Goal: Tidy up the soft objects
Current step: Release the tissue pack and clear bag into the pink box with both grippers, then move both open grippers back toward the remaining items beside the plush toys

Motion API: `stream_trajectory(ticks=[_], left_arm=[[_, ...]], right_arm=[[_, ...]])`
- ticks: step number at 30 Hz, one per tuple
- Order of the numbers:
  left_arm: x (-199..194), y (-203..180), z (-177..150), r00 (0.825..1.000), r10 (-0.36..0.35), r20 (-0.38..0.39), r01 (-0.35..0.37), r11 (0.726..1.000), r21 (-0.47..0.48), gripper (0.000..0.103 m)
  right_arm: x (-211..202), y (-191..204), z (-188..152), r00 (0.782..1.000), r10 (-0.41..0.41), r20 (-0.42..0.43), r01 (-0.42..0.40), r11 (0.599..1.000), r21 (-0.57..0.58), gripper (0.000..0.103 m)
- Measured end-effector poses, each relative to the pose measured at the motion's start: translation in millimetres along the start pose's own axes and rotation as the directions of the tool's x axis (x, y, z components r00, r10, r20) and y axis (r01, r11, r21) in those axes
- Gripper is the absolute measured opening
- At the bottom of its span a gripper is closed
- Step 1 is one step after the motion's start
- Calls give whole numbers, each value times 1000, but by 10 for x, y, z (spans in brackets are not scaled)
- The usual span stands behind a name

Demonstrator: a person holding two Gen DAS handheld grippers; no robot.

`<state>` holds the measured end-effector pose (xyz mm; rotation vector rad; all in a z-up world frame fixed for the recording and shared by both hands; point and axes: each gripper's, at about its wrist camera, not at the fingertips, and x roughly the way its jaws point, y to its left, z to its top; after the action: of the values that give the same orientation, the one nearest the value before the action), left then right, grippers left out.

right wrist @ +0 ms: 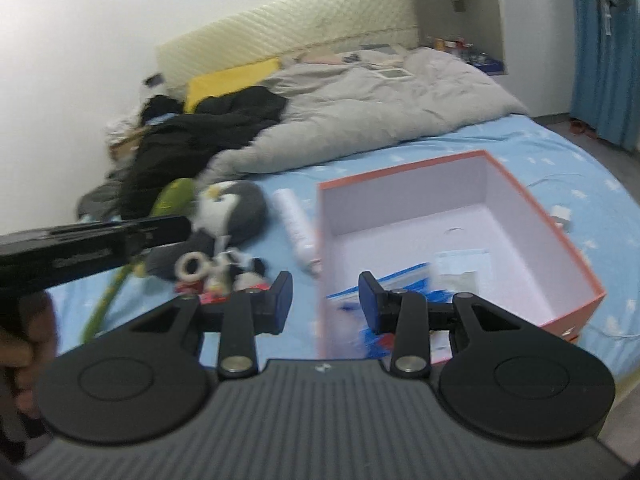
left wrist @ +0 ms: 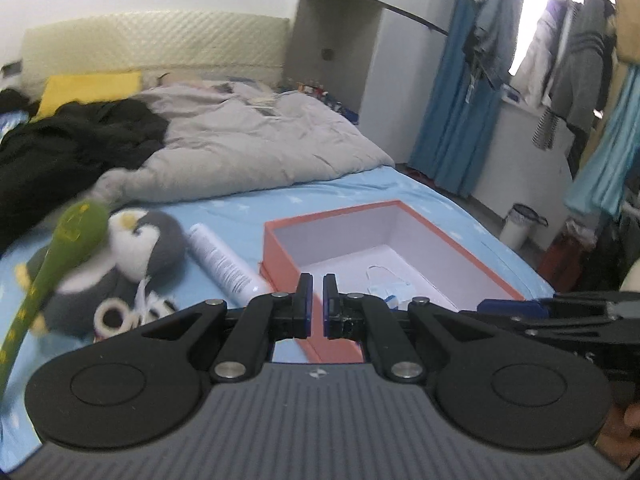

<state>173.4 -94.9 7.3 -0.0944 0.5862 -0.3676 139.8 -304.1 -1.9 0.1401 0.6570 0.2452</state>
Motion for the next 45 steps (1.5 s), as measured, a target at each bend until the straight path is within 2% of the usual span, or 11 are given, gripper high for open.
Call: stream_trajectory(ticks=[2, 5, 9, 16, 20, 26, 33, 42, 44, 45], left_arm=[[-101, 81, -78, 1000, -11, -6, 11, 999, -33, 4], [-329, 203, -208, 999, 38, 15, -38, 998, -60, 4], [-549, 355, -401, 999, 45, 2, -44, 995, -84, 4], [-798, 514, -764, 995, 101, -22, -102, 989, -110, 4], [-875, 634, -992, 993, 108, -49, -114, 984, -135, 4], [-926, 775, -1256, 983, 164, -86, -175, 974, -146, 4], [-712, 1005, -1358, 979, 168, -111, -187, 965, -183, 4], [6, 1450, -1444, 974, 155, -163, -186, 962, -201, 4], [193, 1581, -1476, 975, 135, -178, -173, 962, -214, 4], [272, 1643, -1481, 975, 127, -183, -167, 960, -225, 4]], right_arm=[[-73, 120, -63, 1000, 10, 10, -10, 1000, -12, 40], [-154, 284, -168, 999, 23, 26, -23, 1000, -15, 40], [-211, 480, -352, 999, 12, 50, -11, 1000, -19, 40], [-185, 808, -632, 998, 58, 0, -58, 998, -27, 40], [-112, 955, -779, 998, 54, -33, -56, 997, -47, 40], [-3, 1099, -1029, 993, 58, -108, -66, 995, -73, 40], [202, 1142, -1115, 987, 61, -148, -74, 994, -83, 40], [782, 1221, -1115, 983, 46, -179, -73, 986, -150, 41], [959, 1232, -1109, 982, 37, -183, -68, 984, -165, 57], [1036, 1233, -1108, 983, 32, -182, -63, 984, -166, 59]])
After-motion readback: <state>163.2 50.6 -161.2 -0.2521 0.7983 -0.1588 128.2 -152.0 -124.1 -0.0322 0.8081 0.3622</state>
